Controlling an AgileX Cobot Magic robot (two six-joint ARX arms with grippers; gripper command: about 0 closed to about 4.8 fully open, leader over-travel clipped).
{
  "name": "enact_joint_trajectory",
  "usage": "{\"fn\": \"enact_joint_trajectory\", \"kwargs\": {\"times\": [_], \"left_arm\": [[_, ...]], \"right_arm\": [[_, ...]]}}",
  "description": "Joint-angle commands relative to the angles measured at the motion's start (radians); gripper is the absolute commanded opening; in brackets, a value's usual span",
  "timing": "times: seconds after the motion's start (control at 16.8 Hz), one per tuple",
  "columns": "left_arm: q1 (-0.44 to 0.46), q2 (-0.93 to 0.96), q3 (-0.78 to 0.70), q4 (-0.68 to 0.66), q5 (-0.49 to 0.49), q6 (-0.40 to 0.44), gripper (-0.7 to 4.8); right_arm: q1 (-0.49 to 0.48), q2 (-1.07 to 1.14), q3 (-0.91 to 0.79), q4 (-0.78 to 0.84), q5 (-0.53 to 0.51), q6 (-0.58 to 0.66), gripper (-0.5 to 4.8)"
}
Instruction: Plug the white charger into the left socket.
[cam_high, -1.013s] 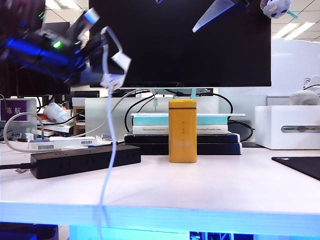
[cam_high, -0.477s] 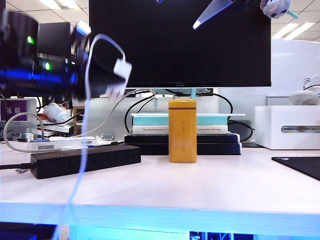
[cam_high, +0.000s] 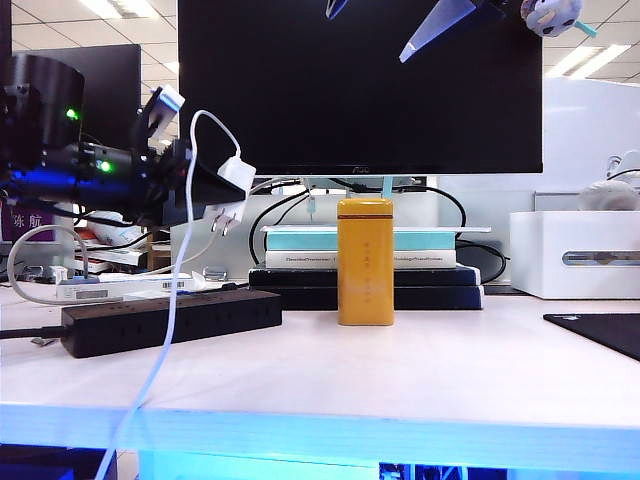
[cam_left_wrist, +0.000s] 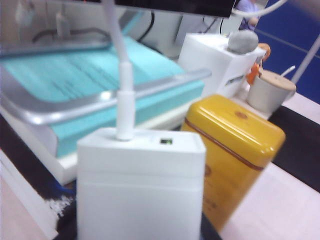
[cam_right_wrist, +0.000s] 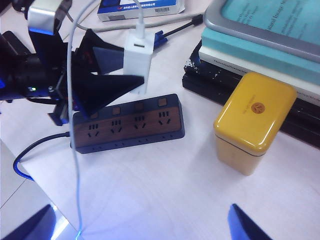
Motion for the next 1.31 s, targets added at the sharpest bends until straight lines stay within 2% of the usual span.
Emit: {"fn": "enact_joint_trajectory", "kwargs": {"times": [0.06,0.42,0.6,0.83,1.01,1.13,1.25,1.31], "left_arm": [[-0.008,0.033,0.002,0.046,0.003,-0.005,2.44],[-0.038,0.095,0.000,0.205,0.002,-0.005,2.45],[-0.052,0.127,-0.004,0.234,-0.062,-0.018,2.45],[-0.058,0.167,-0.004,0.382,-0.092,-0.159,2.45],[-0.058,0.167,-0.004,0.467,-0.178,-0.237,2.45],[-0.058,0.167,-0.004,0.506,-0.152,-0.276,2.45],[-0.059,0.167,-0.004,0.599,-0.046,-0.297,2.45],[-0.064,0.165,-0.004,0.615,-0.037,-0.312,2.45]], "right_arm": [[0.001,-0.005,0.003,0.036,0.003,-0.001,4.79],[0.001,0.002,0.003,0.054,0.007,-0.001,4.79],[0.001,0.002,0.003,0.055,0.010,-0.002,4.79],[0.001,0.015,0.003,0.055,0.040,-0.029,4.79],[0.001,0.041,0.003,0.062,0.047,-0.037,4.79],[0.001,0.069,0.003,0.100,0.048,-0.067,4.79],[0.001,0.114,0.003,0.219,0.047,-0.083,4.79],[0.001,0.127,0.003,0.267,0.047,-0.088,4.79]]}}
